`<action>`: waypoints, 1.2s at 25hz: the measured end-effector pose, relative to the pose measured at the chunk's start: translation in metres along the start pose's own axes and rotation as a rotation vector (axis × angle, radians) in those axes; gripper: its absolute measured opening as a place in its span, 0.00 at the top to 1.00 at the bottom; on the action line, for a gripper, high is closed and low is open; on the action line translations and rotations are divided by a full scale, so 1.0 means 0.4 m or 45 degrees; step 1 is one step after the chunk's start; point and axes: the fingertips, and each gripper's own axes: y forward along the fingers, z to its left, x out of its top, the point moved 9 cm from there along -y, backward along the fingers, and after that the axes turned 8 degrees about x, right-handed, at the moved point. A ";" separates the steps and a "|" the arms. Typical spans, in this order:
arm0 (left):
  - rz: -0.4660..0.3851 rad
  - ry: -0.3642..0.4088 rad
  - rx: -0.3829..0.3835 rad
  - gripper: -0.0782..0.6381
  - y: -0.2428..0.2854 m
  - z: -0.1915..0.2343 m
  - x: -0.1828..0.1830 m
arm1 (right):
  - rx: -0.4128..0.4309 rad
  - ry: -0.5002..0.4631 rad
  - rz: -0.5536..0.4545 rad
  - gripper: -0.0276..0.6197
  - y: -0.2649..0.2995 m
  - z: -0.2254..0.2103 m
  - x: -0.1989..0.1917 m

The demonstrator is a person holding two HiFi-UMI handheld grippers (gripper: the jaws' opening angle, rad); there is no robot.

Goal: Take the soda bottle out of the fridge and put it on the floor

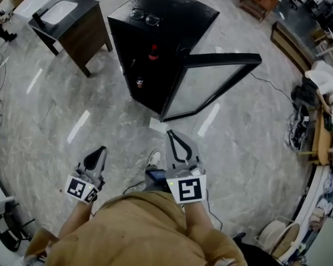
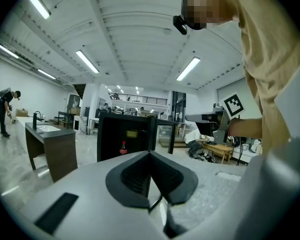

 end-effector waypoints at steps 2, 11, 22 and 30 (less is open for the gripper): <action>0.016 -0.005 -0.007 0.89 0.089 0.014 0.013 | 0.002 0.021 -0.006 0.95 0.040 -0.065 -0.008; -0.037 -0.057 -0.056 0.89 0.343 0.021 0.086 | 0.019 0.047 0.031 0.95 0.159 -0.218 -0.057; 0.000 -0.042 -0.120 0.89 0.556 0.114 0.101 | -0.009 0.054 0.046 0.95 0.211 -0.247 -0.025; 0.059 0.017 -0.105 0.88 0.802 0.262 0.067 | -0.128 0.081 0.047 0.95 0.269 -0.223 0.021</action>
